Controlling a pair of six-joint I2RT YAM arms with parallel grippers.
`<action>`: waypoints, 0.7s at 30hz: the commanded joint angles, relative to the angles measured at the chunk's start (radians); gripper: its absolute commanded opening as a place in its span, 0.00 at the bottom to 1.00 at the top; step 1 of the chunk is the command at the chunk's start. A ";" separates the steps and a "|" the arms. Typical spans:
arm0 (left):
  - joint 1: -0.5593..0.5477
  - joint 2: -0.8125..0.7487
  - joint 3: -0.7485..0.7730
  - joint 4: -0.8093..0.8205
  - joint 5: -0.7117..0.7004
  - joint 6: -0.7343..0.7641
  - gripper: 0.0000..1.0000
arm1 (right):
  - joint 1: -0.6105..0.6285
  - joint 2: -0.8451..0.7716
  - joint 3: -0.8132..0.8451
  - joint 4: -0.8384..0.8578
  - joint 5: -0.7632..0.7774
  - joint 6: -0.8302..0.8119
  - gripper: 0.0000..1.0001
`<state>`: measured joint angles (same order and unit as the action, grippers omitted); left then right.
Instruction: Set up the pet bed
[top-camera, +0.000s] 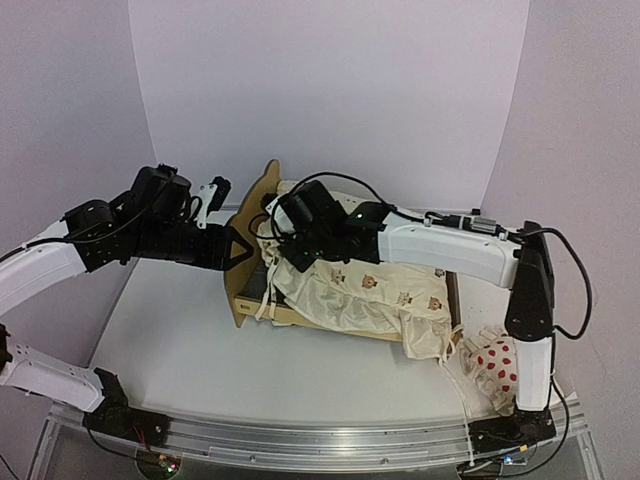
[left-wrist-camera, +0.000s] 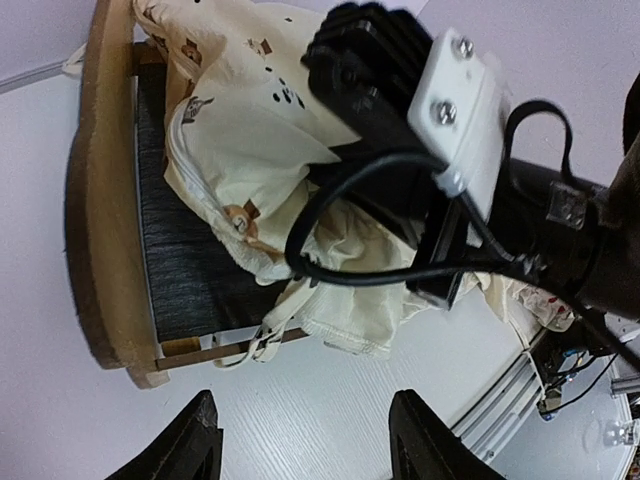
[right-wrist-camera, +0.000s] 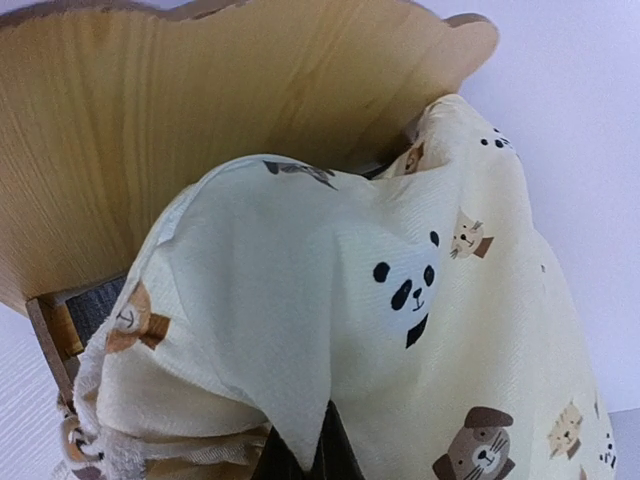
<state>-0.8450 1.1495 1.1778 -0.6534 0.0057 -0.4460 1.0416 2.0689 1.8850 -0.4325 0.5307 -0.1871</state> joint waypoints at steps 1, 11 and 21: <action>-0.062 0.063 0.071 0.000 -0.104 0.029 0.57 | -0.032 -0.124 -0.057 0.018 0.011 0.003 0.00; -0.146 0.171 0.025 0.052 -0.150 0.021 0.52 | -0.071 -0.206 -0.161 0.020 0.071 0.020 0.00; -0.173 0.310 -0.027 0.143 -0.163 0.022 0.48 | -0.097 -0.248 -0.244 0.020 0.089 0.046 0.00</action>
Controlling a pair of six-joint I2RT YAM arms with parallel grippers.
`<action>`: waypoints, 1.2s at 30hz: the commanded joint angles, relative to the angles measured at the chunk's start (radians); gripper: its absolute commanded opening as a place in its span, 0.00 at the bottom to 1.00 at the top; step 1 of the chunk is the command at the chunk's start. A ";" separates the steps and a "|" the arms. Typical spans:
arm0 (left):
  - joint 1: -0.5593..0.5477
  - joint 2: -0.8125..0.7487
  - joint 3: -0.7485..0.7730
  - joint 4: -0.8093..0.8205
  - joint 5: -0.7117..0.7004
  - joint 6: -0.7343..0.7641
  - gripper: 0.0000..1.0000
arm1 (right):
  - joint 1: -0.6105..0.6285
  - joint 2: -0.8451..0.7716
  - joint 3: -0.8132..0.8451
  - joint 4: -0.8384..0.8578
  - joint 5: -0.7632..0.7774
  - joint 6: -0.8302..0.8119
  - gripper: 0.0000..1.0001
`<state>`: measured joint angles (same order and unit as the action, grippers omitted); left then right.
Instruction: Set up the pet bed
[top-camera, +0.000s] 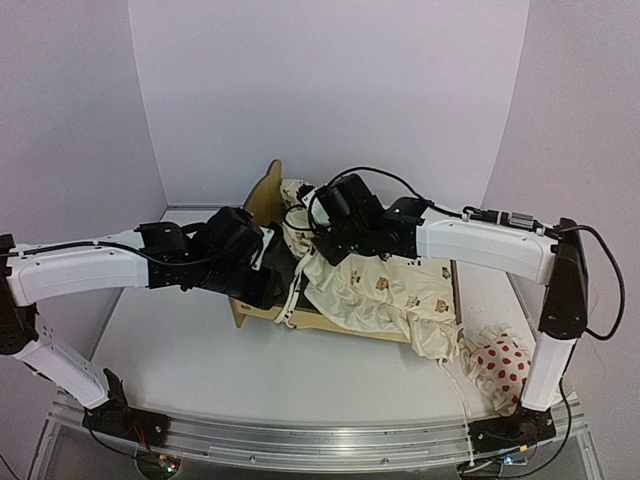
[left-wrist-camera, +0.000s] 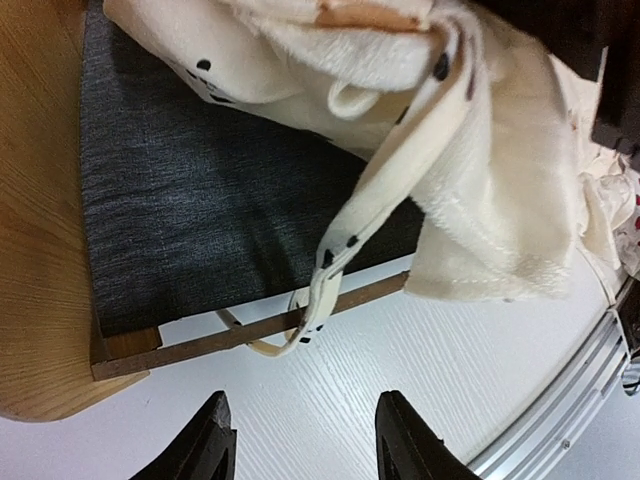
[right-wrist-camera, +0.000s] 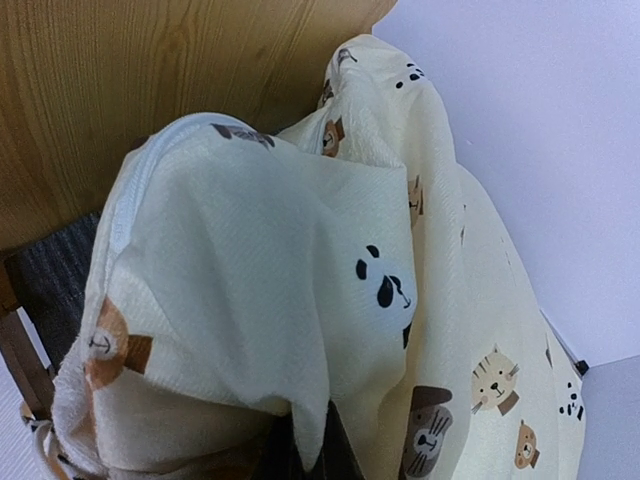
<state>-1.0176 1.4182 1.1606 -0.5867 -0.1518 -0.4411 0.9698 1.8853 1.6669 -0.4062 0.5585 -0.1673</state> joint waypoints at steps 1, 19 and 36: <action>-0.001 0.056 -0.014 0.088 0.006 0.022 0.48 | -0.028 -0.065 -0.030 -0.006 0.062 0.029 0.00; -0.001 0.233 0.011 0.177 0.012 0.061 0.28 | -0.037 -0.088 -0.068 -0.006 0.061 0.046 0.00; -0.001 0.170 0.015 0.145 -0.045 0.071 0.21 | -0.037 -0.092 -0.076 -0.008 0.051 0.055 0.00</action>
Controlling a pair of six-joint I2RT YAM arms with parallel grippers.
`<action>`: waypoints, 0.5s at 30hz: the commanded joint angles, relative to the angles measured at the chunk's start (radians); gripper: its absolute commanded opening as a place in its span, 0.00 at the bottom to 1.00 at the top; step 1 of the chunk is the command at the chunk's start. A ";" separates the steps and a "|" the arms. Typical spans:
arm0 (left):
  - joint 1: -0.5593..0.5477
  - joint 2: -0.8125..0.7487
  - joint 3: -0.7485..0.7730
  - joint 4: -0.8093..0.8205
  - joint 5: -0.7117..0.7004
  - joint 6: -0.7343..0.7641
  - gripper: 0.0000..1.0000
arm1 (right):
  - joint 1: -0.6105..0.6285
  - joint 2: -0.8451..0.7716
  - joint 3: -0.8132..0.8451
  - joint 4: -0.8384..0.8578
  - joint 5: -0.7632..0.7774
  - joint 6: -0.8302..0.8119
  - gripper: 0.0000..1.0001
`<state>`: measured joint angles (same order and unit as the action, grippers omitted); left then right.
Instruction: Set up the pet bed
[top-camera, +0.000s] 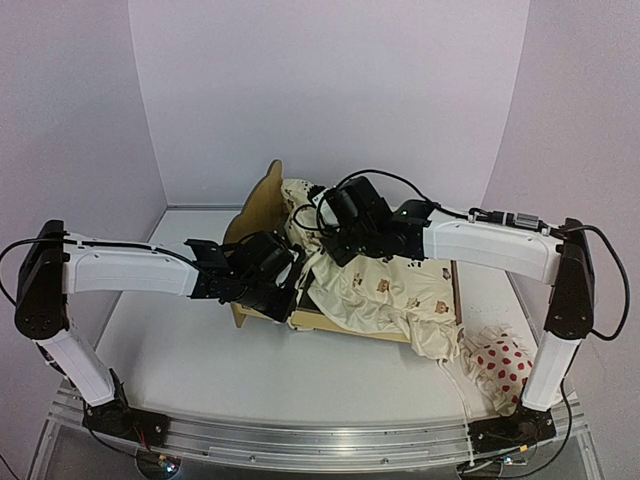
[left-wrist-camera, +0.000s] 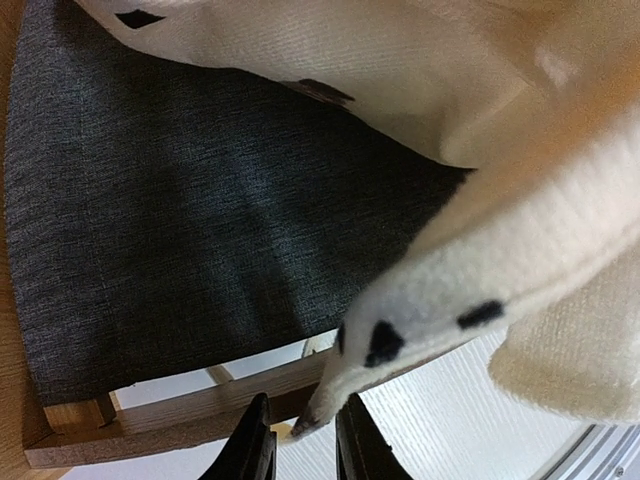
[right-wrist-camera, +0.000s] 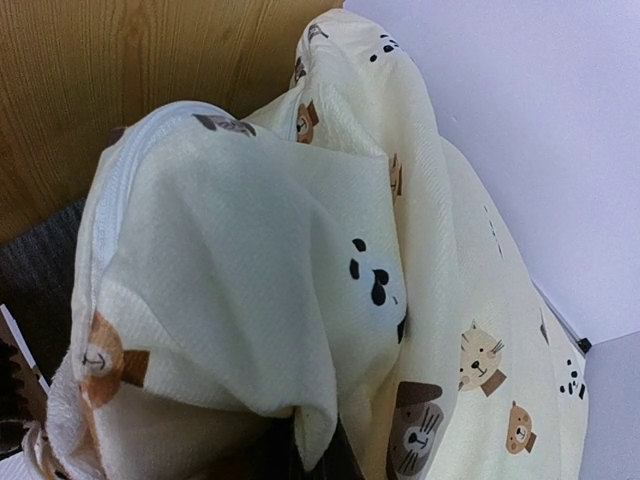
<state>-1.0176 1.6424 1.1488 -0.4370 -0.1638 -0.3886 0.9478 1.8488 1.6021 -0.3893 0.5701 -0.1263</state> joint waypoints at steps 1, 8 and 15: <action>-0.001 -0.055 0.029 -0.010 -0.033 0.019 0.21 | -0.015 -0.056 -0.012 -0.025 0.039 0.015 0.00; -0.001 -0.077 0.037 -0.034 -0.041 0.013 0.32 | -0.016 -0.057 -0.016 -0.025 0.035 0.024 0.00; -0.002 -0.046 0.030 -0.018 -0.070 0.013 0.28 | -0.016 -0.059 -0.016 -0.027 0.026 0.032 0.00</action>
<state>-1.0176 1.6093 1.1503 -0.4638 -0.1966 -0.3843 0.9478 1.8413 1.5909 -0.3882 0.5682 -0.1103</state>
